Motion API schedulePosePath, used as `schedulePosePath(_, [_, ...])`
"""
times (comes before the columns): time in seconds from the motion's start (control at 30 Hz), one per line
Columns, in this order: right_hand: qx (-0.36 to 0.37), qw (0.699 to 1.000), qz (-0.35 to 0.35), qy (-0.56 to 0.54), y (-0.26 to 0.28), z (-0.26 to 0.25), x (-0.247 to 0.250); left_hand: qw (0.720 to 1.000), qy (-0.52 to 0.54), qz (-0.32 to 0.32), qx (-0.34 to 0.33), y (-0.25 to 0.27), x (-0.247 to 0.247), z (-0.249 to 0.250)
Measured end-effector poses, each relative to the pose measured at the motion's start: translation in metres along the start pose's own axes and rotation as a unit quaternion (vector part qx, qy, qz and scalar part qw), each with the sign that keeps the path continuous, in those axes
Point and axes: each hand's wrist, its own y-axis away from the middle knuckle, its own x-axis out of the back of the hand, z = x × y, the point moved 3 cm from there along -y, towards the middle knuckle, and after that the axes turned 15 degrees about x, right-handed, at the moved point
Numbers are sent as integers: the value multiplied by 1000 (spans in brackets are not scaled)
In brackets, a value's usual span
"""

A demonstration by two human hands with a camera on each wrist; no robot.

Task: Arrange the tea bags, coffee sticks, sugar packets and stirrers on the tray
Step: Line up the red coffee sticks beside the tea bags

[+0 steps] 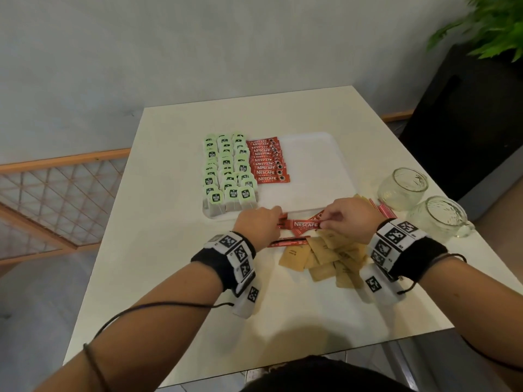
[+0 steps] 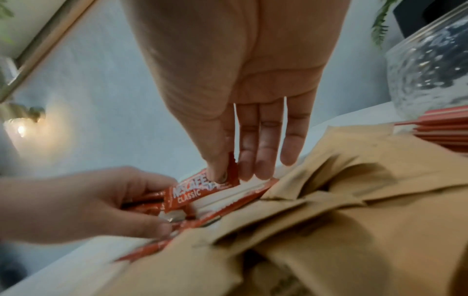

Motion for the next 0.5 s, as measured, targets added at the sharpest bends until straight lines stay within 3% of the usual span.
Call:
schedulePosePath(0.13, [-29, 998, 23, -58, 6, 8, 3, 999, -34, -2, 22, -4, 1, 0])
schedulePosePath(0.27, [-41, 993, 47, -98, 9, 12, 4, 996, -49, -69, 35, 3, 2, -1])
schedulePosePath(0.4, [-40, 981, 70, -175, 8, 13, 1, 984, 97, -135, 60, 9, -1, -5])
schedulePosePath(0.5, [-36, 978, 81, -189, 6, 16, 0, 955, 253, -135, 73, 9, 5, -17])
